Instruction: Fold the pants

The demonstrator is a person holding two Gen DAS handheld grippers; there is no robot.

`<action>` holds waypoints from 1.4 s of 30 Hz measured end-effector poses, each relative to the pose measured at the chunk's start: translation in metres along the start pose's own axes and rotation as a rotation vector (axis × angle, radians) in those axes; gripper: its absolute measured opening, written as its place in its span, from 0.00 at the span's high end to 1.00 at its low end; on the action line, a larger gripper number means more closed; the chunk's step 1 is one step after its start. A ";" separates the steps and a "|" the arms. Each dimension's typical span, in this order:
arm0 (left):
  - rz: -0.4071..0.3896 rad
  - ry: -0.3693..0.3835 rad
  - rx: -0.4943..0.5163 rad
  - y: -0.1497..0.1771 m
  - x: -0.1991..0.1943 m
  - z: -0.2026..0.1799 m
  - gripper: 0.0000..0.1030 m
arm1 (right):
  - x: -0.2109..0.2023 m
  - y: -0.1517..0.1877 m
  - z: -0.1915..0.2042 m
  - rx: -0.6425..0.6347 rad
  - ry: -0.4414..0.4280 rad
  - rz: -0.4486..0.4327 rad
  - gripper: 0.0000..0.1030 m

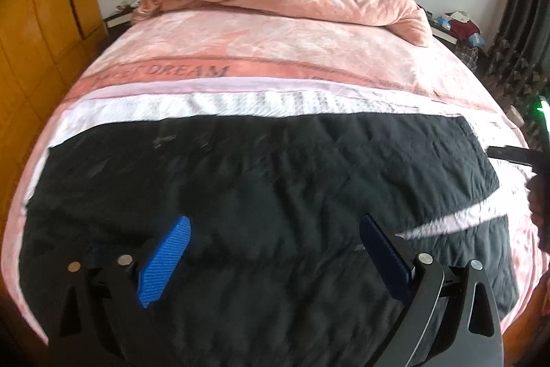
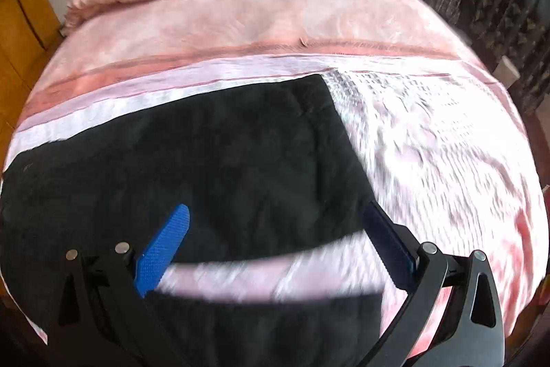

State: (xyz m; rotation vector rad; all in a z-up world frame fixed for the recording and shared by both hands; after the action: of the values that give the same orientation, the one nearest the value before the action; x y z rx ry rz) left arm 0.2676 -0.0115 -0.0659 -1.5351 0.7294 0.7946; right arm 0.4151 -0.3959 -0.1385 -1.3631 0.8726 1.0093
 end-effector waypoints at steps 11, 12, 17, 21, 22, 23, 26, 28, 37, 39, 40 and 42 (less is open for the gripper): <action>0.054 0.021 0.033 -0.032 0.064 -0.038 0.04 | 0.101 -0.054 -0.030 0.012 0.009 0.136 0.02; 0.058 0.019 0.040 -0.032 0.067 -0.039 0.04 | 0.101 -0.054 -0.029 0.006 -0.009 0.120 0.02; 0.069 0.018 0.060 -0.034 0.080 -0.044 0.04 | 0.082 -0.043 -0.018 -0.096 -0.078 0.056 0.74; 0.079 0.060 0.084 -0.040 0.087 -0.052 0.04 | 0.041 -0.021 -0.009 -0.205 -0.126 -0.038 0.86; 0.074 0.076 0.102 -0.044 0.088 -0.056 0.04 | 0.028 -0.015 -0.009 -0.222 -0.145 -0.069 0.86; 0.069 0.095 0.118 -0.048 0.090 -0.060 0.04 | 0.019 -0.011 -0.010 -0.227 -0.168 -0.091 0.86; 0.058 0.177 0.181 -0.066 0.100 -0.076 0.04 | -0.012 -0.005 -0.022 -0.221 -0.269 -0.171 0.87; 0.055 0.243 0.229 -0.080 0.108 -0.088 0.04 | -0.030 -0.001 -0.028 -0.227 -0.311 -0.221 0.87; 0.089 0.482 0.481 -0.127 0.136 -0.137 0.04 | -0.073 0.007 -0.024 -0.324 -0.415 -0.325 0.87; 0.123 0.498 0.547 -0.128 0.143 -0.146 0.04 | -0.080 0.016 -0.022 -0.351 -0.412 -0.331 0.87; 0.137 0.494 0.594 -0.128 0.146 -0.152 0.04 | -0.081 0.018 -0.021 -0.366 -0.411 -0.334 0.87; 0.157 0.480 0.654 -0.126 0.153 -0.161 0.04 | -0.083 0.022 -0.020 -0.379 -0.417 -0.338 0.87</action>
State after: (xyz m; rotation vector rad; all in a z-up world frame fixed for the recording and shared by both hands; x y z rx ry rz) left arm 0.4710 -0.1598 -0.1089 -1.0714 1.3254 0.2370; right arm 0.3667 -0.4223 -0.0698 -1.4751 0.1342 1.1682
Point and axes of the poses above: each gripper's, at about its wrist camera, not at the fingertips, and x roughly the way its jaws point, z to its left, y to its underside, the point moved 1 cm from there along x, roughly the way its jaws point, and after that the axes turned 2 degrees about -x, right-handed, at the moved point
